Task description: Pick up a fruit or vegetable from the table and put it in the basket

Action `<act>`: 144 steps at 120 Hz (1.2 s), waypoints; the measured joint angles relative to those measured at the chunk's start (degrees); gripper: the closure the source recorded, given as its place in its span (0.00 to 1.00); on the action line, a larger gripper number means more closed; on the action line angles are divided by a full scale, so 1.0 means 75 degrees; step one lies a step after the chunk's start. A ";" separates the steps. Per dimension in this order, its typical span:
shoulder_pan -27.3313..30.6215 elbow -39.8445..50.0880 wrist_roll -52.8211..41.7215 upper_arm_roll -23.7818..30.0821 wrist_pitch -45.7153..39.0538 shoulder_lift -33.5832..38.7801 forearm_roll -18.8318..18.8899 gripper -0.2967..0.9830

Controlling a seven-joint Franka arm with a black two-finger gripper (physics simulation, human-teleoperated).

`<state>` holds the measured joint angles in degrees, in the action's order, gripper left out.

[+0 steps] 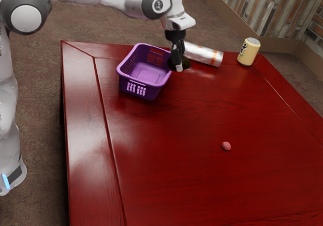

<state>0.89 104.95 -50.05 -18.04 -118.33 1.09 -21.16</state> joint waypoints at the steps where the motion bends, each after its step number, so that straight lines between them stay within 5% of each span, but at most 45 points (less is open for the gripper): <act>1: 0.0061 0.0000 0.0005 -0.0012 0.0001 -0.0006 0.0001 0.50; 60: 0.2839 -0.0059 0.0053 -0.0132 -0.0008 -0.0302 -0.0016 0.51; 80: 0.2439 -0.0122 0.0049 -0.0074 -0.0022 -0.0443 -0.0029 0.50; 106: 0.0333 -0.0398 0.0047 -0.0041 -0.0040 -0.0726 -0.0118 0.51; 144: 0.0730 -0.0884 0.0019 -0.0034 -0.0069 -0.1229 -0.0173 0.50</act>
<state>6.37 98.32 -49.91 -18.30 -118.85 -8.12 -22.46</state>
